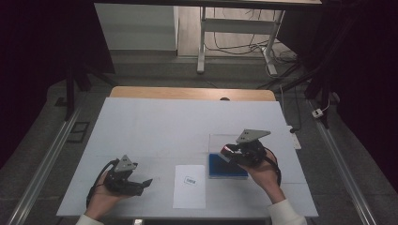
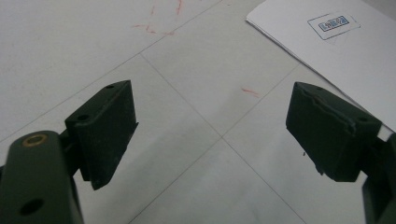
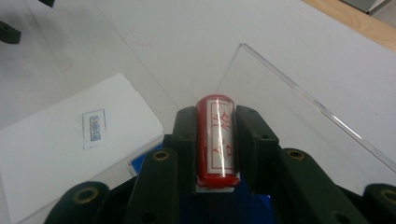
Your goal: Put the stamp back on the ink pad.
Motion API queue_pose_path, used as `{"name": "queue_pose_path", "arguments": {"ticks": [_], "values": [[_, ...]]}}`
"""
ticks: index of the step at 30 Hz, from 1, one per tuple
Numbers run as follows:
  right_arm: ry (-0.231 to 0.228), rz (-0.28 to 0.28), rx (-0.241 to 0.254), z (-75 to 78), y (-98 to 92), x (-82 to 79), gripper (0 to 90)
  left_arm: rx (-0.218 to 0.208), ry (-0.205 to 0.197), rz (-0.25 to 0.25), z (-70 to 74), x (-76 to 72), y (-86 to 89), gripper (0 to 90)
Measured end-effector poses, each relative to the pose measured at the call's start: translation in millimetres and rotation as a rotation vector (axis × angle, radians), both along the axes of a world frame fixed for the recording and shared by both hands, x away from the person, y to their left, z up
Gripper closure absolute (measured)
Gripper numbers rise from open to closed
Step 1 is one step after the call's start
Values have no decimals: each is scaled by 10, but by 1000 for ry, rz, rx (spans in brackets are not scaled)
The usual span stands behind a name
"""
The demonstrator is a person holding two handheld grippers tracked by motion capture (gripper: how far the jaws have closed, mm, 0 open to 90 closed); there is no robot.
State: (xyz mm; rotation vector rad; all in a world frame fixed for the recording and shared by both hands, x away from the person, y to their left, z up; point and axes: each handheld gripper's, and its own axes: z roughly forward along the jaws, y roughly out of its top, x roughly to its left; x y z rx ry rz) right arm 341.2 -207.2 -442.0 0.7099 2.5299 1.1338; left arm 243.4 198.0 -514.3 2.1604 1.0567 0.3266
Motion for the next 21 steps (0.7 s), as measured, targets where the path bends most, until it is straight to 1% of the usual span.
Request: {"name": "queue_pose_path", "arguments": {"ticks": [4,8,14,18,20,21], "values": [[13,-6,-30,-34,-17,19,700,2,1,0,0,-2,-2,163],[29,-13,-72,-78,-28,39,700,3,-1,1,1,-5,0,163],[56,-15,-95,-153,-55,35,700,4,-3,2,1,-5,1,165],[70,-7,-117,-207,-26,35,700,9,-3,-2,0,-7,-3,164],[74,-3,-127,-232,-8,38,700,5,-4,1,1,-8,0,165],[66,0,-135,-247,-2,44,700,5,-5,1,1,-8,2,165]]}}
